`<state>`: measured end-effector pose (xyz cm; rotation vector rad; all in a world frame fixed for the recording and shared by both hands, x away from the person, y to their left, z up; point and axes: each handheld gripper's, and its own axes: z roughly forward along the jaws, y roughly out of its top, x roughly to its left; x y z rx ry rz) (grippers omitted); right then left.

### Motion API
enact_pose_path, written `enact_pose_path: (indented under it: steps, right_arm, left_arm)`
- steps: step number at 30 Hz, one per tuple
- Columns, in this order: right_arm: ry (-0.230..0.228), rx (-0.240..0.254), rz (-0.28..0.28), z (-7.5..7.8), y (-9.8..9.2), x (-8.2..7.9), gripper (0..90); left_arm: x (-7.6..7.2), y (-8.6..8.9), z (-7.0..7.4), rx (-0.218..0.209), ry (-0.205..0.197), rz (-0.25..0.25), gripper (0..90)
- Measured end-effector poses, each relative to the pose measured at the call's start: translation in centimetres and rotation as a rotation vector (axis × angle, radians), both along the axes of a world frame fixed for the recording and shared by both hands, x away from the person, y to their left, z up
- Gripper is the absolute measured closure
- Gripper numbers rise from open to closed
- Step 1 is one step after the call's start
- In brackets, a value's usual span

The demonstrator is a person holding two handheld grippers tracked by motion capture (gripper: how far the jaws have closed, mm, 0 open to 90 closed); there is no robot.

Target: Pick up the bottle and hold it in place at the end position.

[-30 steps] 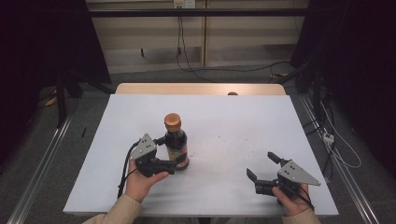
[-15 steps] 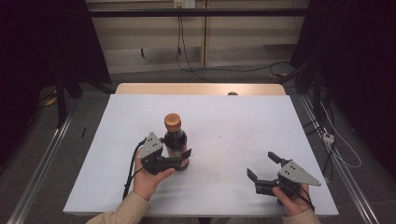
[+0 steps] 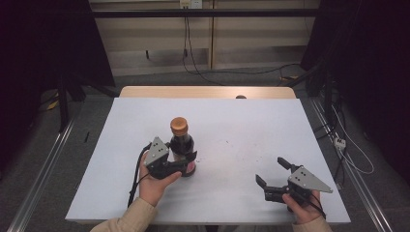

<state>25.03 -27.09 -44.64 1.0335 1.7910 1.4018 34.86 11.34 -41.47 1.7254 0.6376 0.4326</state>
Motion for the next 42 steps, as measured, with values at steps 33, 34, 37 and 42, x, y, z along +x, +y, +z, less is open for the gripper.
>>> enact_pose_path:
  steps: [33,34,37,42]
  right_arm:
    - [-0.009,0.002,0.006,0.1,0.0,0.0,3.6]
    - [-0.009,0.002,0.006,0.1,0.0,0.0,3.6]
    - [-0.008,0.002,0.009,0.0,0.0,0.0,3.6]
    - [-0.009,0.003,0.005,0.0,-0.1,-0.1,3.6]
  left_arm:
    - [3.6,-2.5,1.1,0.017,-0.016,-0.048,30.5]
    - [3.7,-2.6,1.1,0.024,-0.02,-0.05,30.5]
    - [4.1,-3.0,1.3,0.029,-0.026,-0.067,30.6]
    - [4.6,-3.4,1.5,0.021,-0.037,-0.084,30.6]
